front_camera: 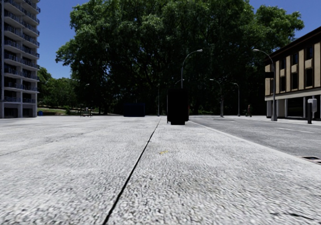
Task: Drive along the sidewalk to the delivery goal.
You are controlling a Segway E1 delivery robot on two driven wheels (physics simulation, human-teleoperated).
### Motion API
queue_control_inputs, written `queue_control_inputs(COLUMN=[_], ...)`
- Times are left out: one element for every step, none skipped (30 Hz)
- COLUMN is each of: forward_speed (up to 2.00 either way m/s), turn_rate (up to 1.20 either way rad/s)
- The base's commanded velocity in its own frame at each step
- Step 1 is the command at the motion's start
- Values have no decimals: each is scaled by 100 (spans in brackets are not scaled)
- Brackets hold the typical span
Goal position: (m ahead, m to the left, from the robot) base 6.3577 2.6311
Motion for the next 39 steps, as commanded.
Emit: queue_control_inputs(forward_speed=[200, 200, 200, 200, 200, 200, 200, 200, 200, 200, 200, 200, 200, 200, 200, 200, 200, 200, 200, 200, 200, 200, 200, 200, 200, 200, 200, 200, 200, 200, 200, 200, 200, 200, 200, 200, 200, 200, 200], turn_rate=[0, 0, 0, 0, 0, 0, 0, 0, 0, 18, 32, 54, 54, 68, 72, 73, 73, 79, 95, 111, 117, 119, 120, 120, 120, 120, 120, 120, 120, 120, 120, 120, 120, 120, 120, 120, 120, 120, 120])
